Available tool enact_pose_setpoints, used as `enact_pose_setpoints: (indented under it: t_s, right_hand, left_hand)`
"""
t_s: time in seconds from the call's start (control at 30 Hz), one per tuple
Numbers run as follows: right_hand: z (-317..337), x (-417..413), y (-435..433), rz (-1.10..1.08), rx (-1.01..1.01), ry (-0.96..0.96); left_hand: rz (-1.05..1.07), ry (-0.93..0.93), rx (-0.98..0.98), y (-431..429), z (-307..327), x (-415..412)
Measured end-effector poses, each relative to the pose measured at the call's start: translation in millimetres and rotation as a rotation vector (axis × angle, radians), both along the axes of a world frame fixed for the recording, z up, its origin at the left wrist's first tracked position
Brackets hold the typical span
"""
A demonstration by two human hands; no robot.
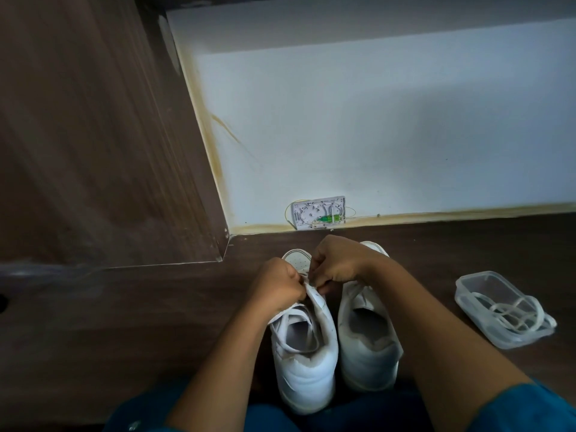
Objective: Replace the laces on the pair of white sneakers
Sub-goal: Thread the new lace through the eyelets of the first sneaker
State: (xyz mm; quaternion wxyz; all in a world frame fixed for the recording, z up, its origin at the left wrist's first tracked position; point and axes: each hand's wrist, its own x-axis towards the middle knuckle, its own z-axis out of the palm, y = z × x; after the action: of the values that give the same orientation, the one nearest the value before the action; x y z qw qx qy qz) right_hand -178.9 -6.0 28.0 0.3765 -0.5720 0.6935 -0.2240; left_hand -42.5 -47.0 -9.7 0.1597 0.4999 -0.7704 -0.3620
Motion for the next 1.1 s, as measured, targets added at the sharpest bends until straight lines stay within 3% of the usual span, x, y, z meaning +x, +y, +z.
enact_pose_setpoints:
  t_s: [0.2, 0.43, 0.77, 0.87, 1.1]
  right_hand:
    - [-2, 1, -1, -0.004, -0.010, 0.025]
    - [3, 6, 0, 0.023, 0.011, 0.129]
    - [8, 5, 5, 0.034, 0.046, 0.023]
    - [14, 10, 8, 0.086, 0.070, 0.045]
    - [13, 19, 3, 0.137, -0.083, 0.151]
  left_hand:
    - [0.053, 0.024, 0.024, 0, 2, -2]
    - [-0.032, 0.051, 0.165, -4, 10, 6]
    - [-0.197, 0.043, 0.185, -4, 25, 21]
    - [-0.152, -0.021, 0.189, -6, 25, 25]
    - [-0.045, 0.081, 0.112, -14, 19, 24]
